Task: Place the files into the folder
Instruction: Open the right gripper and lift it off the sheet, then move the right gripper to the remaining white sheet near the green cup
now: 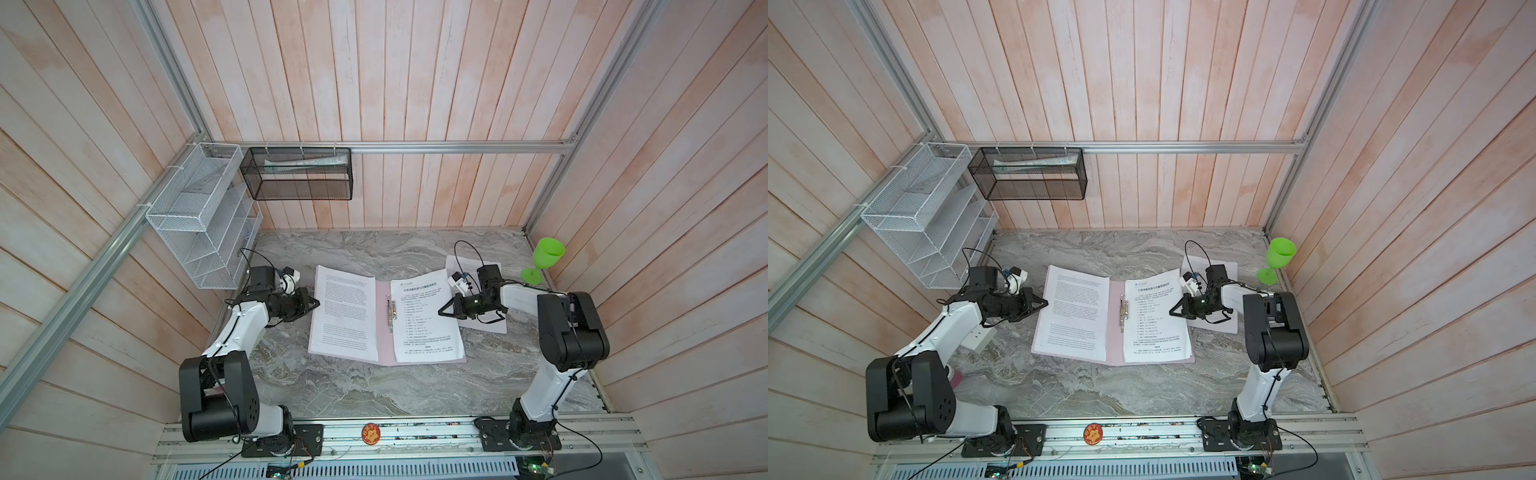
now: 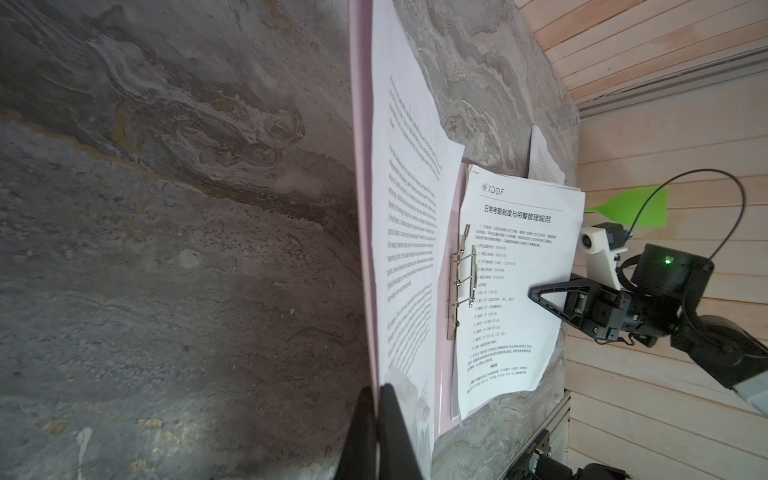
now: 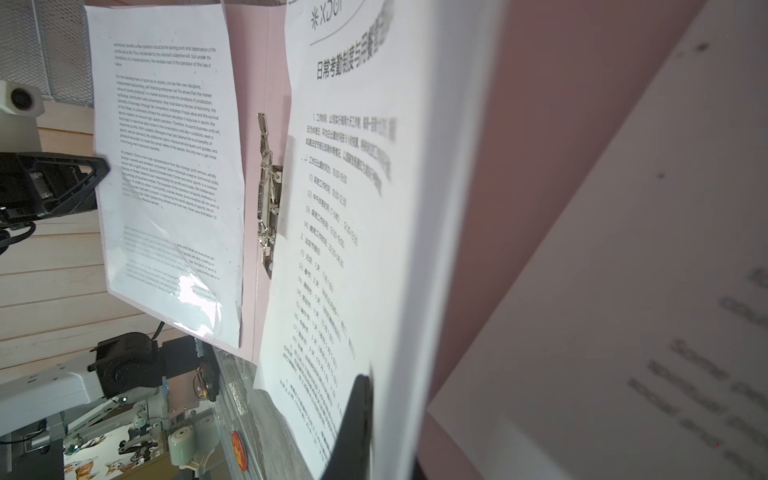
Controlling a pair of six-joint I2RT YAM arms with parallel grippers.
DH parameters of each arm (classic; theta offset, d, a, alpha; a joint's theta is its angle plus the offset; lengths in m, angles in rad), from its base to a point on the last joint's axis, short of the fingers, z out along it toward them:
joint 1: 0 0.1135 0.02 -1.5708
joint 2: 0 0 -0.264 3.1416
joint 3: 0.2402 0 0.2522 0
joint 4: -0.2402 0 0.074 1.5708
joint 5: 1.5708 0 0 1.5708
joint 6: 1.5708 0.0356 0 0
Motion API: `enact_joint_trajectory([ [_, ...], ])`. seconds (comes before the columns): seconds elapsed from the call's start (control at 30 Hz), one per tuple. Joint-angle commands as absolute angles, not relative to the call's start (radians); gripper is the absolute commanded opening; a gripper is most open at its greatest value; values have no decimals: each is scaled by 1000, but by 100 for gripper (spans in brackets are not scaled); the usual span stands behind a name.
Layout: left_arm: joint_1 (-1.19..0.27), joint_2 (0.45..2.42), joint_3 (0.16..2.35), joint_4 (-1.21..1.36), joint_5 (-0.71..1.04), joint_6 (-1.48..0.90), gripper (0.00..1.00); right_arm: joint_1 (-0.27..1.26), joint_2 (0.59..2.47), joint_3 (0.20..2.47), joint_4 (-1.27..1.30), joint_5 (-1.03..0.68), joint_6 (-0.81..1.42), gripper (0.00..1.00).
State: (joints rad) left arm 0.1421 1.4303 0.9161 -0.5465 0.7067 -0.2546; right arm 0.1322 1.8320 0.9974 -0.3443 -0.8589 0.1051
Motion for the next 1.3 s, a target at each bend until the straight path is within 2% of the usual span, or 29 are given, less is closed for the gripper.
enact_joint_trajectory([
  [0.0,141,1417,915,-558,699,-236,0,145,1852,1012,-374,-820,136,23],
  [0.03,141,1416,913,-556,699,-238,0,145,1849,1012,-374,-803,149,38],
  [0.13,141,1417,913,-555,699,-238,0,150,1811,1001,-352,-765,186,61],
  [0.33,141,1417,913,-551,699,-240,0,150,1743,1023,-389,-643,240,82],
  [0.4,141,1416,913,-551,698,-241,0,150,1727,1050,-450,-545,252,88],
  [0.57,141,1416,915,-551,699,-240,0,139,1667,1092,-552,-306,242,88],
  [0.63,141,1415,917,-553,699,-238,0,108,1644,1085,-531,-290,236,85],
  [0.7,141,1416,921,-554,699,-237,0,66,1629,1072,-489,-300,232,80],
  [0.93,143,1420,931,-563,696,-230,0,-125,1617,1015,-277,-451,293,73],
  [1.17,143,1424,931,-566,696,-227,0,-269,1665,1040,-256,-497,275,72],
  [1.27,143,1427,930,-564,698,-230,0,-339,1688,1016,-213,-562,293,65],
])
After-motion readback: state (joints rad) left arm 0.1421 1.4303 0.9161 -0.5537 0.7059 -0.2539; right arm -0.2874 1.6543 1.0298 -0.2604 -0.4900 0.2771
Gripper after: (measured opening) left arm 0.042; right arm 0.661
